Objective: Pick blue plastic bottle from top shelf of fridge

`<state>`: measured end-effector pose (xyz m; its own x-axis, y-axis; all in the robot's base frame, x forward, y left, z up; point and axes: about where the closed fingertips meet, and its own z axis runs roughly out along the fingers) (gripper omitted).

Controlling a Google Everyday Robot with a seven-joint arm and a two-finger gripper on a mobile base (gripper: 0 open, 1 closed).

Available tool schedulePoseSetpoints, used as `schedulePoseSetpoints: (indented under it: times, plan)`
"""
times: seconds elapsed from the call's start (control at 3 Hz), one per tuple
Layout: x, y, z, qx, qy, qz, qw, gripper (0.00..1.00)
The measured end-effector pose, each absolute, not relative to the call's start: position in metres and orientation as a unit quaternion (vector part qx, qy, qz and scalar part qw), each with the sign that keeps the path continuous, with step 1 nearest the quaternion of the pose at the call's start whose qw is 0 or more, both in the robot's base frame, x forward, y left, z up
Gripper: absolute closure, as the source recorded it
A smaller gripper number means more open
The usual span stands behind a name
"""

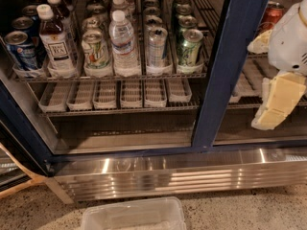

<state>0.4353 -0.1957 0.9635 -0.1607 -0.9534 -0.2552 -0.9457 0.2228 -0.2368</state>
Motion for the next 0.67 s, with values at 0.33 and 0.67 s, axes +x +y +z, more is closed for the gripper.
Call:
schedulePoseSetpoints:
  times: [0.33,0.67]
  plan:
    - [0.431,-0.161,0.95,-0.654,0.724,0.029,0.217,0.0]
    - [0.432,-0.112,0.945,-0.68,0.678,0.069,0.271,0.0]
